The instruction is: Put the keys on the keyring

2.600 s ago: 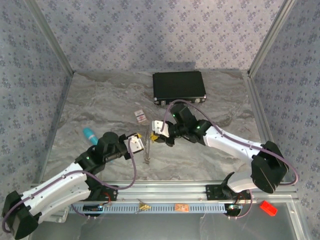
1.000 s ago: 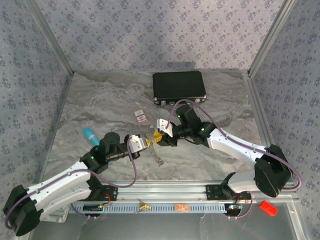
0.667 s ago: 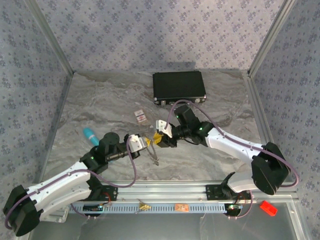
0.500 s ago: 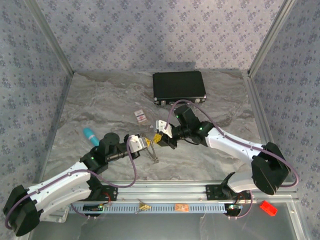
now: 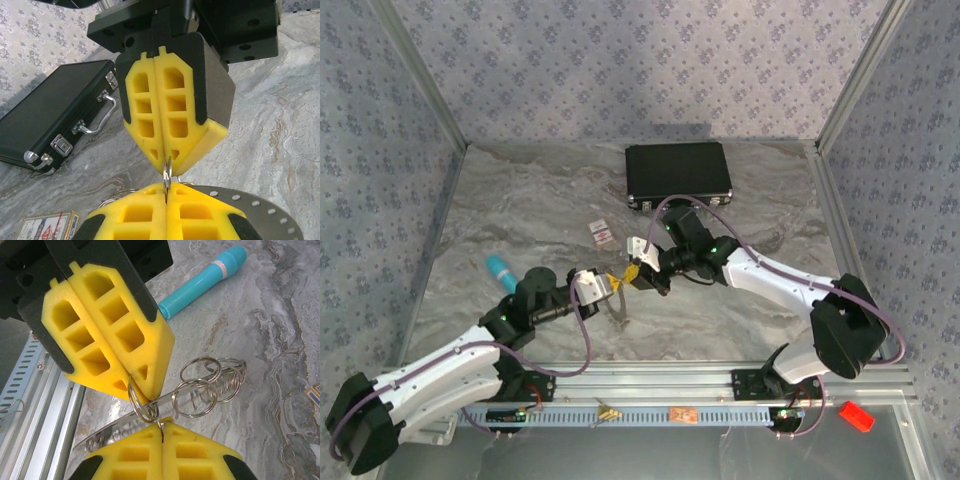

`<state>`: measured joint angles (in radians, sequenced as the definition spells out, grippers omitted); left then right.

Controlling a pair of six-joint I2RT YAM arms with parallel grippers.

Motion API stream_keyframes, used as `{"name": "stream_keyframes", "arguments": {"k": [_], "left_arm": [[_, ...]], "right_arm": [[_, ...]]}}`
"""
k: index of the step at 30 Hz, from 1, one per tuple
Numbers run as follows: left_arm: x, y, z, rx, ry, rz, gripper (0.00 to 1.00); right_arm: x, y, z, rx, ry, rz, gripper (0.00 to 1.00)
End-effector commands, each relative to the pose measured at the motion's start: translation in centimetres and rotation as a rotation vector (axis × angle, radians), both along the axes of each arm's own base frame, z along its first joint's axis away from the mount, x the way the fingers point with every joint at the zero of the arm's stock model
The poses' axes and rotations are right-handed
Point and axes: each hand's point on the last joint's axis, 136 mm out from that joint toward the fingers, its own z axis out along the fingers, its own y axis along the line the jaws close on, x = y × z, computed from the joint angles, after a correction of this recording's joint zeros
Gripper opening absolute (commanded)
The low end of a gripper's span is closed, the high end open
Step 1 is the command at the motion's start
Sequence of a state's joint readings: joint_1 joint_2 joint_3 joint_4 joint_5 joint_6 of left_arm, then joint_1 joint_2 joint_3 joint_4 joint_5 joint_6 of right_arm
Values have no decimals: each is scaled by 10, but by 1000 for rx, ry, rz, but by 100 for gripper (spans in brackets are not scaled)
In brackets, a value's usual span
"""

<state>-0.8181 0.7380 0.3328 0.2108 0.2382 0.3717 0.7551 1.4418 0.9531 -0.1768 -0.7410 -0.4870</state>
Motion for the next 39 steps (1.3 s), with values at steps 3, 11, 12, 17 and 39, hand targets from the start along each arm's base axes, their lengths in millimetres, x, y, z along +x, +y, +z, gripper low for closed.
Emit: {"name": "stream_keyframes", "arguments": {"k": [3, 11, 12, 17, 39], "left_arm": [[2, -4, 29, -116, -60, 3, 0], [2, -9, 24, -179, 15, -1, 0], [2, -10, 24, -186, 21, -1, 0], [0, -10, 26, -206, 27, -9, 0], [14, 2, 10, -86, 77, 105, 34]], "right_arm": [[0, -1, 11, 37, -51, -7, 24], [-7, -4, 16, 99, -134, 33, 29], [-8, -3, 17, 100, -135, 38, 29], [-4, 0, 20, 117, -159, 30, 27], [2, -9, 13, -48, -231, 37, 0]]}}
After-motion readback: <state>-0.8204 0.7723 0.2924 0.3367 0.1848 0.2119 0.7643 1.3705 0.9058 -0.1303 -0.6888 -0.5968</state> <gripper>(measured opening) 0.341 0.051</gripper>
